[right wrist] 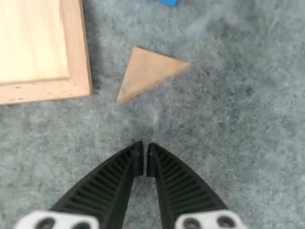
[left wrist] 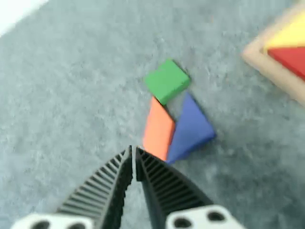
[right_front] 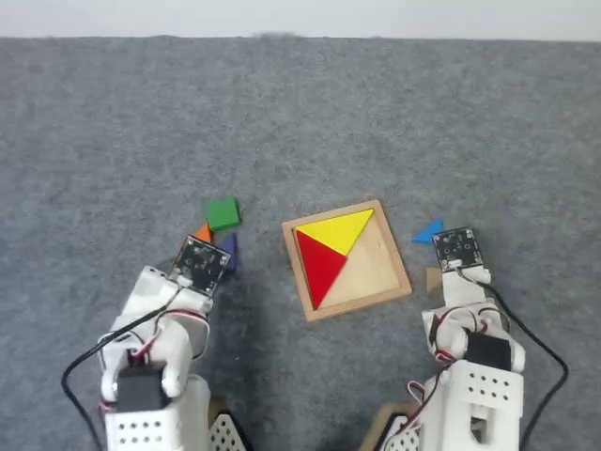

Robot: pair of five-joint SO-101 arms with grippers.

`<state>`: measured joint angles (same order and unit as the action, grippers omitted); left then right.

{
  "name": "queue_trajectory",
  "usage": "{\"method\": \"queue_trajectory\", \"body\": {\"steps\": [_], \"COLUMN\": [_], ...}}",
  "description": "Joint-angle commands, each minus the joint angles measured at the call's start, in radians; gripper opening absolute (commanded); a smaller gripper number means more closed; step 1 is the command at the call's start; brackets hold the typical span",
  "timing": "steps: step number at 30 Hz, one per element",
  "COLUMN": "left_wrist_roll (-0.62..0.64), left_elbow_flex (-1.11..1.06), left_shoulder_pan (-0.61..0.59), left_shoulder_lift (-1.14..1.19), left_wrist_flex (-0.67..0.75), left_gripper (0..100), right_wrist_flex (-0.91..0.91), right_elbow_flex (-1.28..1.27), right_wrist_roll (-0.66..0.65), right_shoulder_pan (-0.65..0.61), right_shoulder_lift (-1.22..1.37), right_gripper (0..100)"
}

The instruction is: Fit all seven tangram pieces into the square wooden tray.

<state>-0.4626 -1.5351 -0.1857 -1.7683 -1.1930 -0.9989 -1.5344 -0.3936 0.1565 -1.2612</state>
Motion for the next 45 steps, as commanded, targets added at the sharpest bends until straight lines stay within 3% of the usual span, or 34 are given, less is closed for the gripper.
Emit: {"method": "queue_trajectory", "body": {"steps": [1, 7, 11, 18, 28, 33, 45], "left_wrist_roll": [-0.003, -0.011, -0.006, -0.038, -0.164, -0.249, -0.255], "left_elbow_flex": [0.24, 0.639, 0.849, 1.036, 1.058, 1.056, 1.056], "left_shoulder_pan": [0.005, 0.006, 0.0, -0.002, -0.124, -0.137, -0.135], "left_shoulder_lift": [0.316, 1.045, 1.47, 1.924, 1.955, 1.952, 1.804], "left_wrist_flex": [0.009, 0.017, 0.1, 0.19, 0.176, 0.069, 0.0], "left_gripper": [9, 12, 12, 16, 18, 15, 18], "right_wrist_flex": [0.015, 0.015, 0.016, 0.018, 0.019, 0.022, 0.033], "right_elbow_flex": [0.005, 0.003, 0.003, 0.003, 0.003, 0.003, 0.0], "right_wrist_roll": [-0.012, -0.011, -0.011, -0.017, -0.017, -0.017, -0.014], "right_shoulder_pan": [0.007, 0.005, 0.005, 0.004, 0.004, 0.002, 0.002], "right_shoulder_lift": [-0.015, -0.015, -0.015, -0.015, -0.015, -0.015, -0.015], "right_gripper": [3.5, 3.5, 3.5, 3.5, 3.5, 3.5, 3.5]}}
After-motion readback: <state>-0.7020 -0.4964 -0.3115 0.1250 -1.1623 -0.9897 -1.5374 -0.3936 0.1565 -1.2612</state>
